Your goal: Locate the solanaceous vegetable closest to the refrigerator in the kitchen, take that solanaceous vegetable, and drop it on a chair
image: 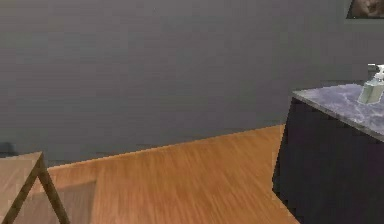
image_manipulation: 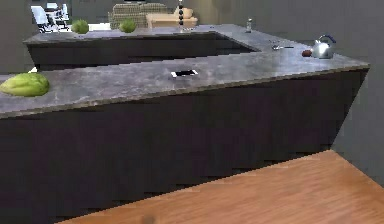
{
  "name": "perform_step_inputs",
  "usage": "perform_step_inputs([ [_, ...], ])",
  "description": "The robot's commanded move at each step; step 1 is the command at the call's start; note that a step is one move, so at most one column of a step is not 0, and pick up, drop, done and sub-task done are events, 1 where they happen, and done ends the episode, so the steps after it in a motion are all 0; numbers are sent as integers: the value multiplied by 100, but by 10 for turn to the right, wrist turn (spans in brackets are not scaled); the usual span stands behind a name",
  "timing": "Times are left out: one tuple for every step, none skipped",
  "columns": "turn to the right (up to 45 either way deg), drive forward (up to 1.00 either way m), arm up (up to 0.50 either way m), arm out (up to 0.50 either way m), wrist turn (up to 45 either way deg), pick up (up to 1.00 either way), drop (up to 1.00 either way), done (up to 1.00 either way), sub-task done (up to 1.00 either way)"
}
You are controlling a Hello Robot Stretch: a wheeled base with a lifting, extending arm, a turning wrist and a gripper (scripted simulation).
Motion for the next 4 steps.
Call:
perform_step_inputs([
  [-450, 0, 0, 0, 0, 0, 0, 0, 0],
  [-450, 0, 0, 0, 0, 0, 0, 0, 0],
  [-450, 0, 0, 0, 0, 0, 0, 0, 0],
  [-150, 0, 0, 0, 0, 0, 0, 0, 0],
])
